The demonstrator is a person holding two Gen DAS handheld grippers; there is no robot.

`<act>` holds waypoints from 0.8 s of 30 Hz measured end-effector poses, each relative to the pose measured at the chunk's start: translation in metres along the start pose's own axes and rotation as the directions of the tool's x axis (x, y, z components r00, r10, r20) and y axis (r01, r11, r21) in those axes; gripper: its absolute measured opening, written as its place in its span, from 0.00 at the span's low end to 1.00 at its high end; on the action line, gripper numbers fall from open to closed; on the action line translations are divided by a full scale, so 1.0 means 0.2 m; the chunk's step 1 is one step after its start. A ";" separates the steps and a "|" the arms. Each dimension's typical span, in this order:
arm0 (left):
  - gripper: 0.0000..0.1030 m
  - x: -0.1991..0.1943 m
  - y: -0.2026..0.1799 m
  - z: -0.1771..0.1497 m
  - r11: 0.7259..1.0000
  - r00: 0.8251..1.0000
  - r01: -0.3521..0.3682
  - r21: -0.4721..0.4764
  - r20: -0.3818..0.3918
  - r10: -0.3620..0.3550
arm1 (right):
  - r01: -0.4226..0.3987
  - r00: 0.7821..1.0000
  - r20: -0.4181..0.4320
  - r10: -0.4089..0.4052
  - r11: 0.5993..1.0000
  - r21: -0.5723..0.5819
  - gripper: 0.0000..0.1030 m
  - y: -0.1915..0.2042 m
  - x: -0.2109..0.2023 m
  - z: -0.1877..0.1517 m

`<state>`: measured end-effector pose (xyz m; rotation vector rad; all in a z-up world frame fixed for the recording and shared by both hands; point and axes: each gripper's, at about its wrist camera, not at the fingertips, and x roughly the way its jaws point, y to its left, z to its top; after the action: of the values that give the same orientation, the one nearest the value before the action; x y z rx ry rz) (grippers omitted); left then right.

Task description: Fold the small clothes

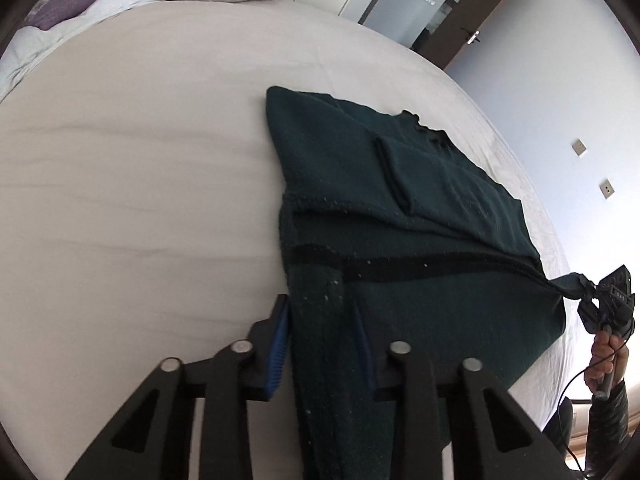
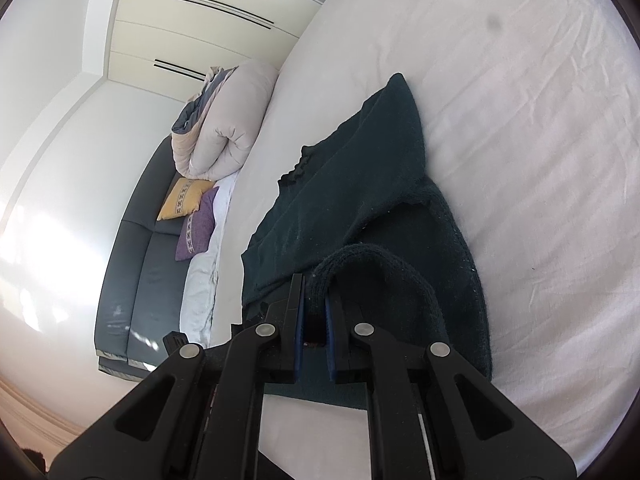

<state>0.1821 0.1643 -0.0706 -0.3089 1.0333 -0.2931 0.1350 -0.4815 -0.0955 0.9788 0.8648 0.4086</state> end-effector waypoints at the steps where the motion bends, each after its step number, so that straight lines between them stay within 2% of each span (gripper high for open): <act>1: 0.23 -0.02 0.00 0.00 1.000 1.000 -0.005 0.007 0.005 0.005 | 0.001 1.000 0.000 -0.001 1.000 0.003 0.08 0.00 0.00 0.00; 4: 0.11 -0.02 -0.03 0.00 0.998 0.999 -0.036 0.048 0.009 0.036 | 0.003 1.000 0.002 -0.003 1.000 0.003 0.08 0.00 0.00 0.00; 7: 0.08 -0.04 -0.06 0.00 0.995 0.997 -0.068 0.075 0.028 0.066 | 0.002 1.000 0.002 -0.002 1.000 0.003 0.08 0.01 0.00 0.00; 14: 0.05 -0.11 -0.14 0.00 0.978 0.981 -0.160 0.136 0.128 0.143 | 0.006 1.000 0.010 -0.006 1.000 0.001 0.08 0.01 -0.01 0.00; 19: 0.05 -0.20 -0.22 0.00 0.958 0.960 -0.222 0.180 0.212 0.183 | 0.007 1.000 0.027 -0.007 1.000 -0.012 0.08 0.03 -0.03 0.03; 24: 0.05 -0.31 -0.26 0.03 0.960 0.937 -0.225 0.169 0.308 0.166 | 0.013 0.999 0.048 -0.012 1.000 -0.017 0.08 0.03 -0.05 0.09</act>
<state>0.1533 0.1411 0.0006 -0.0596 0.7283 -0.1626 0.1438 -0.4943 -0.0809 0.9628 0.8224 0.3799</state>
